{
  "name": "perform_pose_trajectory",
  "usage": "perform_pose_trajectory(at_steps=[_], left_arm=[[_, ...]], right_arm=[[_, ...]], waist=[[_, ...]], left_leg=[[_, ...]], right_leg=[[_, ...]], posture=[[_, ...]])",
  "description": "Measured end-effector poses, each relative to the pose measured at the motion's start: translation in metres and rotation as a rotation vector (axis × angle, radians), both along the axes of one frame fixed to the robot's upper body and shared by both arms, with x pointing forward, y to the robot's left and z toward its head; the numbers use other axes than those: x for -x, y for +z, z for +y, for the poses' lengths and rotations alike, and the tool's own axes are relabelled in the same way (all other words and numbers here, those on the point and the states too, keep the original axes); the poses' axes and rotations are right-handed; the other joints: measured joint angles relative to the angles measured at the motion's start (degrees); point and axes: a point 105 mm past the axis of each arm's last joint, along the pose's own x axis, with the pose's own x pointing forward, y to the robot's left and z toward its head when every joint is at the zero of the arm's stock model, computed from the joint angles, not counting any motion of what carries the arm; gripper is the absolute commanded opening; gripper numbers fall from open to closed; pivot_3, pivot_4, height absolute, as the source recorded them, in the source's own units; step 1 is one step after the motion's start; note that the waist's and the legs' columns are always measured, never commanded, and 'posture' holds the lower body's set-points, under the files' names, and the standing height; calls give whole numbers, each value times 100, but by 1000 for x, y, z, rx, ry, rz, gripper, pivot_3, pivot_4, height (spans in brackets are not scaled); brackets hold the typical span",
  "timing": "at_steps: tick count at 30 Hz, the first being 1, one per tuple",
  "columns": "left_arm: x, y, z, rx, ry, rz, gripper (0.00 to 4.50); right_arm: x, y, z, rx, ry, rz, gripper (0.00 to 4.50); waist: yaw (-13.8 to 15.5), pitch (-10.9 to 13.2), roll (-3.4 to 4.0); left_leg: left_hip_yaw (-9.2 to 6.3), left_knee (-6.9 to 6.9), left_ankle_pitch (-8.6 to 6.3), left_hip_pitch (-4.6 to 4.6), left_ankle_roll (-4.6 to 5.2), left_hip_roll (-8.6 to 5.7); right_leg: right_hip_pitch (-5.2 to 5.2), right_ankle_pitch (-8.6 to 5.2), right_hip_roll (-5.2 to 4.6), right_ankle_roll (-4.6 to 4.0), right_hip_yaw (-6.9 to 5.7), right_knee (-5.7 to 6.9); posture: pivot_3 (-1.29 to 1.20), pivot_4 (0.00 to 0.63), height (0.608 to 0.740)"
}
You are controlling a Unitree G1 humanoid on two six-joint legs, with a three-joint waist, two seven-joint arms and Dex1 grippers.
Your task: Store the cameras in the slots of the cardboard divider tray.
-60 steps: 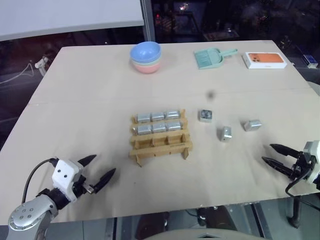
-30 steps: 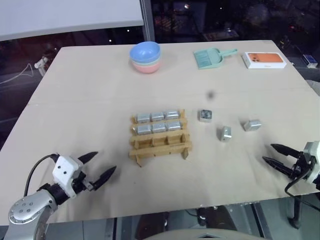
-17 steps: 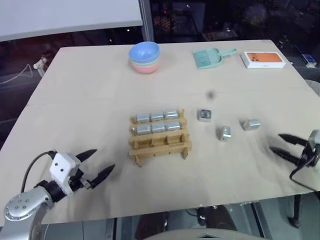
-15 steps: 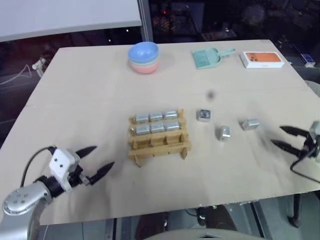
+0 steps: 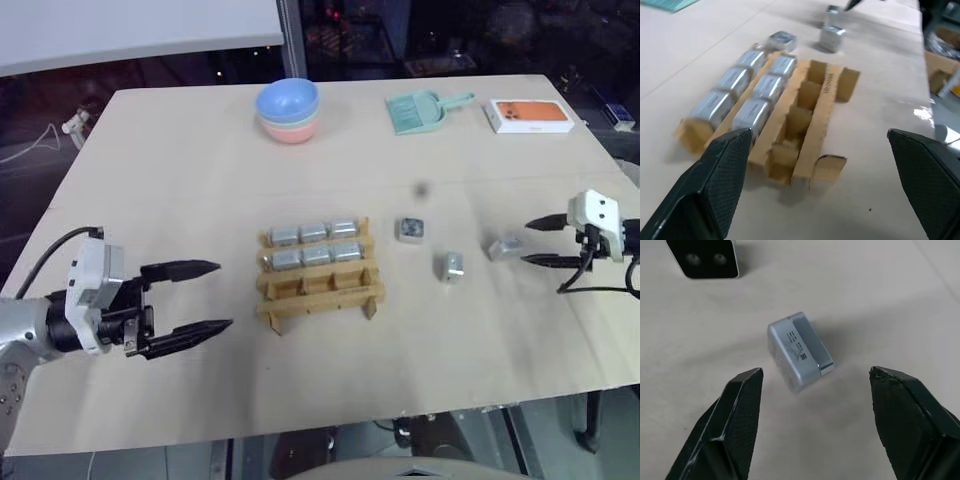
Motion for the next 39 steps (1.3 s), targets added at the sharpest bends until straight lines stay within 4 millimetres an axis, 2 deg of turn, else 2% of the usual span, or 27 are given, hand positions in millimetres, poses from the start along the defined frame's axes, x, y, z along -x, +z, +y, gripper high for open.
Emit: perform_pose_trajectory(at_steps=[2,6,9,14,15,20,22,26,28,31,33,36,39], left_arm=[[2,7,-6,-14,-44,-10,4500],[7,8,-11,-21,-89,11,4500],[7,8,-12,-22,-92,12,4500],[7,7,-12,-18,-89,9,4500],[7,6,-12,-18,-86,8,4500],[6,5,-10,2,-78,-1,4500],[4,5,-9,8,-67,0,4500],[3,4,-6,2,-58,4,4500],[3,3,-3,-7,-49,8,4500],[2,1,0,-15,-40,9,4500],[0,2,2,-18,-35,1,4500],[-1,3,3,-23,-33,-8,4500],[-3,5,3,-23,-34,-16,4500]], right_arm=[[-2,-1,6,33,38,3,3338],[-4,-8,13,94,96,19,3338],[-7,-5,19,104,120,11,3338],[-7,-7,21,127,149,6,1047],[-7,-6,22,124,150,7,778],[-6,-5,21,122,149,18,771],[-8,2,26,117,164,3,771],[-12,35,63,50,258,-64,771],[-7,58,101,-18,343,-77,771],[2,72,144,-76,401,-82,771],[9,78,173,-106,409,-75,771],[7,75,202,-90,347,-17,771],[6,71,221,12,300,20,771]], waist=[[-4,0,0],[-8,3,2],[-8,4,1],[-1,4,1],[-4,4,1],[-7,4,2],[-10,5,2],[-76,8,7],[-109,8,7],[-103,8,8],[-92,8,8],[-76,8,8],[-68,8,8]], left_leg=[[1,0,0,1,0,0],[4,0,0,-1,-1,0],[6,0,0,0,-1,0],[6,0,1,3,-1,0],[7,1,1,3,-1,0],[12,1,1,6,-1,0],[14,1,1,8,-1,0],[15,1,1,11,-1,20],[14,1,0,11,-1,36],[11,1,0,8,-2,39],[9,2,1,4,-3,39],[15,9,1,-2,-3,36],[12,11,1,-11,-4,34]], right_leg=[[0,1,0,-1,2,2],[0,1,-1,-1,4,1],[0,1,-1,-1,6,2],[1,1,-1,-1,7,4],[1,1,-1,-2,8,4],[1,2,-1,-2,13,7],[0,2,-1,-2,15,9],[-1,2,1,-1,17,15],[-1,2,8,-1,13,15],[-4,3,12,-1,8,15],[-7,3,11,-2,3,15],[-11,3,5,-3,5,14],[-19,4,3,-4,2,13]], posture=[[0,150,740],[0,150,740],[0,150,740],[0,150,740],[0,150,740],[0,150,740],[0,150,740],[0,150,740],[0,150,740],[0,150,740],[0,150,740],[0,150,740],[0,150,740]])
